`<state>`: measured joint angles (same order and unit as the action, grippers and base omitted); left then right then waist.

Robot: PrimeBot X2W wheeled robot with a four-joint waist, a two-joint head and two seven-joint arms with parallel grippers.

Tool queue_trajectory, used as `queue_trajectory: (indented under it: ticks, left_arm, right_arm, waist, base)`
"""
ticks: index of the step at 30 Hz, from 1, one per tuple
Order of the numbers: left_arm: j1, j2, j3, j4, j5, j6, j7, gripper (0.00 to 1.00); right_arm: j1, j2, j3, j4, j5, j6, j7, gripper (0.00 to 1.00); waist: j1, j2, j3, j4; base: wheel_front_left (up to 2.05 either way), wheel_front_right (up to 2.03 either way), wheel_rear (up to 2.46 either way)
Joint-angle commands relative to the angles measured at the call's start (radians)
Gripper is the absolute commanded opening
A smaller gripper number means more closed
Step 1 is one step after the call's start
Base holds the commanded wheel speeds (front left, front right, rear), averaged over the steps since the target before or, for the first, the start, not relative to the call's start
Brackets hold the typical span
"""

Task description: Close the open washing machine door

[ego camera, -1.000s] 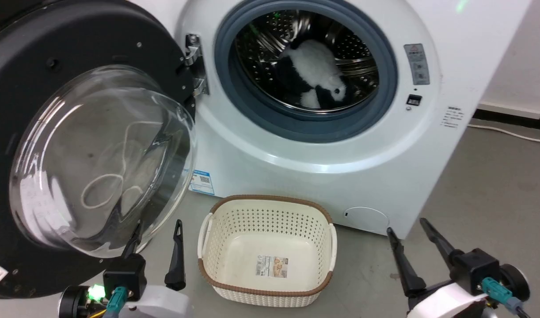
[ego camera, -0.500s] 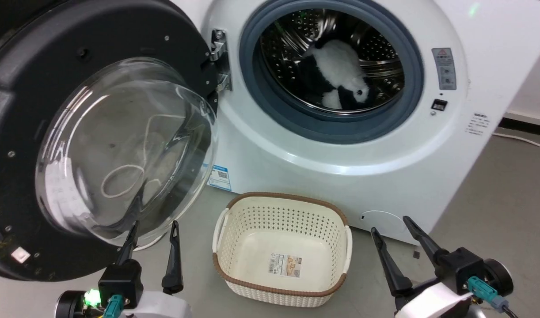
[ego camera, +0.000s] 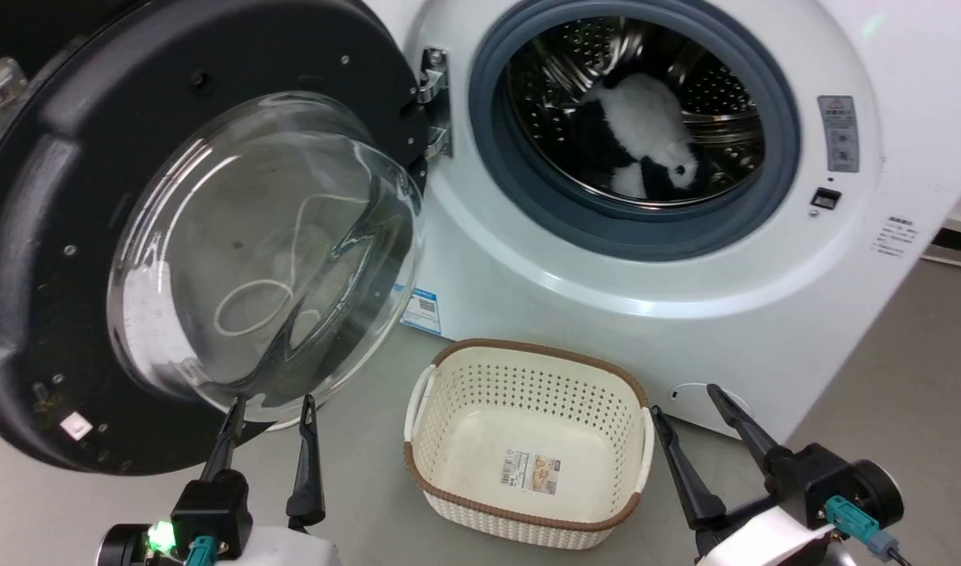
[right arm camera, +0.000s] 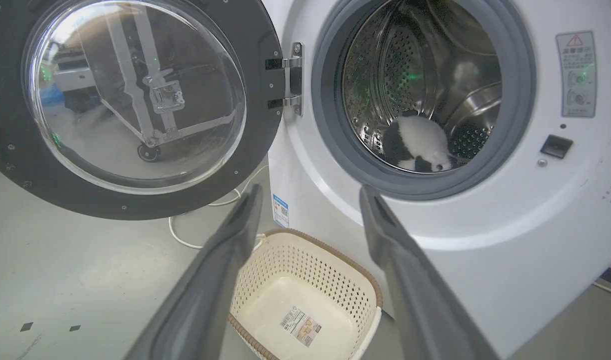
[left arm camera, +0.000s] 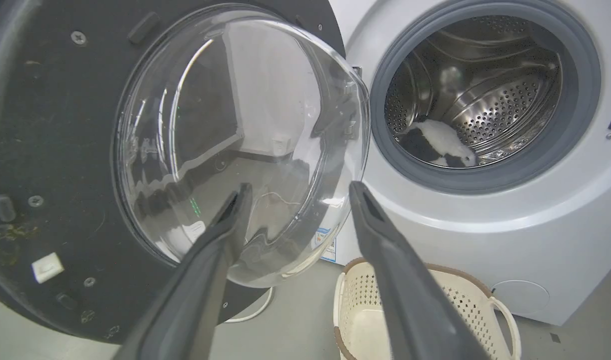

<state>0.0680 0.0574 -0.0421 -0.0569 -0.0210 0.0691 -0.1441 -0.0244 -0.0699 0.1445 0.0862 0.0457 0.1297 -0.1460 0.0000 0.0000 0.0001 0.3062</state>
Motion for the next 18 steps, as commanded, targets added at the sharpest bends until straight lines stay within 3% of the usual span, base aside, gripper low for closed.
queue_trajectory:
  ticks: [1, 18]
  left_arm:
    - [0.016, 0.003, 0.0, -0.006, -0.003, 0.009, -0.012, 1.0]
    - [0.037, 0.002, -0.002, -0.026, -0.003, 0.031, -0.047, 1.0]
  right_arm:
    - [-0.013, -0.007, 0.007, 0.004, 0.009, 0.001, -0.01, 1.0]
    - [-0.019, -0.012, 0.038, 0.019, 0.025, 0.001, -0.046, 1.0]
  waist:
    - [0.0, 0.0, 0.001, 0.007]
    - [0.0, 0.0, 0.009, 0.083]
  base:
    - [0.0, 0.0, 0.0]
    - [0.0, 0.0, 0.0]
